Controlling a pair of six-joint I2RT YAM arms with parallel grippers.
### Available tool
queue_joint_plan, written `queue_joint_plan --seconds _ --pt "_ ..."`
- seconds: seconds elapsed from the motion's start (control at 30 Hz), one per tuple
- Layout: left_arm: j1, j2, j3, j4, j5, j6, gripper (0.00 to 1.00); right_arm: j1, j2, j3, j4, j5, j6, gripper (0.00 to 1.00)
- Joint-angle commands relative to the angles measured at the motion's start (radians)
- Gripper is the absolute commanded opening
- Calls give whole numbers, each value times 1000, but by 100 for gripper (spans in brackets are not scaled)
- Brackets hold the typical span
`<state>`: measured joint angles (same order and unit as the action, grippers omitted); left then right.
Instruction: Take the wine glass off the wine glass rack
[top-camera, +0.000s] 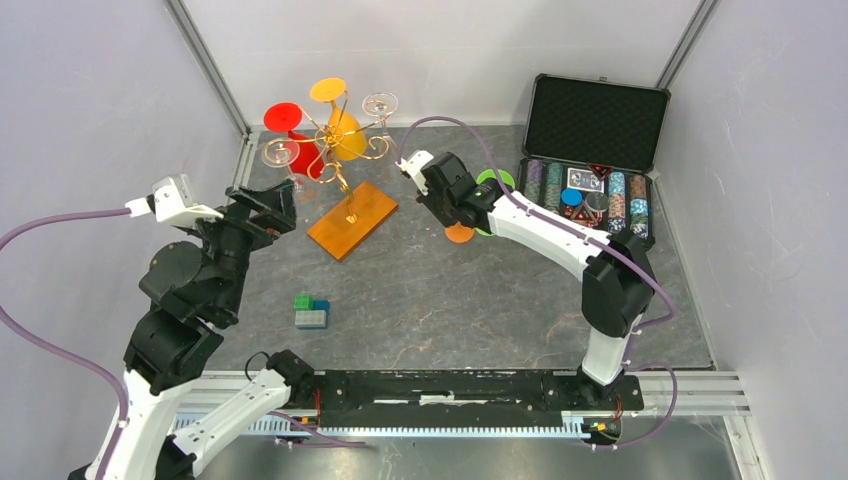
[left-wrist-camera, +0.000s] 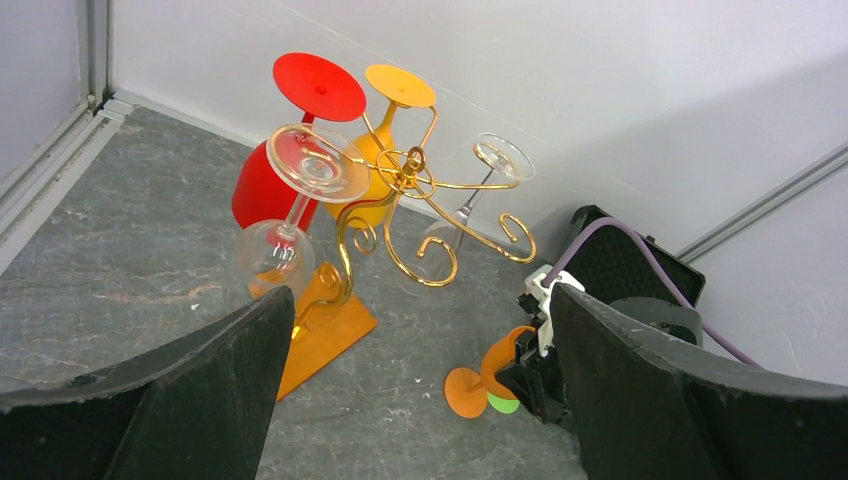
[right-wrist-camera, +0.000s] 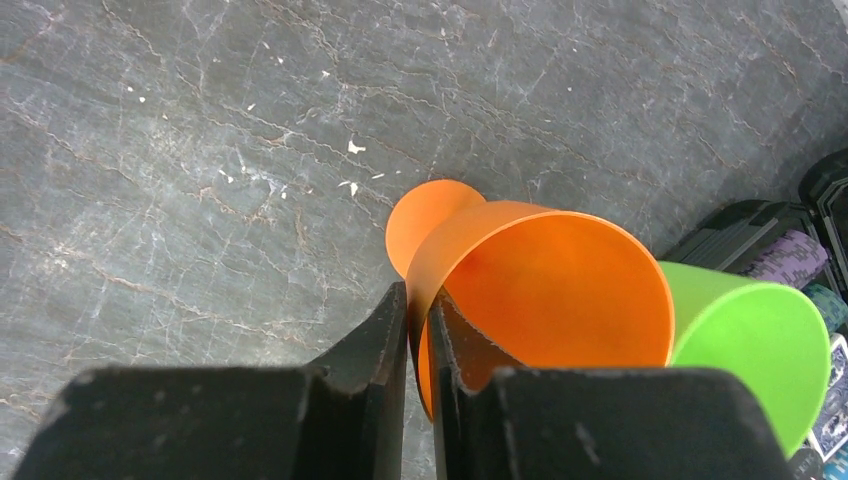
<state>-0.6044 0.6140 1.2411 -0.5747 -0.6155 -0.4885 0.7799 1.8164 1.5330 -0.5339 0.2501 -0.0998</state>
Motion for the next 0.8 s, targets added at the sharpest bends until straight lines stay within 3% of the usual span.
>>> queue_joint_plan --seconds 0.0,0.4,0.77 --pt "-3 -11 18 9 -33 42 100 2 -8 12 50 -36 17 17" --pt "-3 -13 18 9 -35 39 100 2 24 44 68 54 23 17" --pt "-3 -9 23 4 -38 40 100 -17 30 57 131 -10 45 19"
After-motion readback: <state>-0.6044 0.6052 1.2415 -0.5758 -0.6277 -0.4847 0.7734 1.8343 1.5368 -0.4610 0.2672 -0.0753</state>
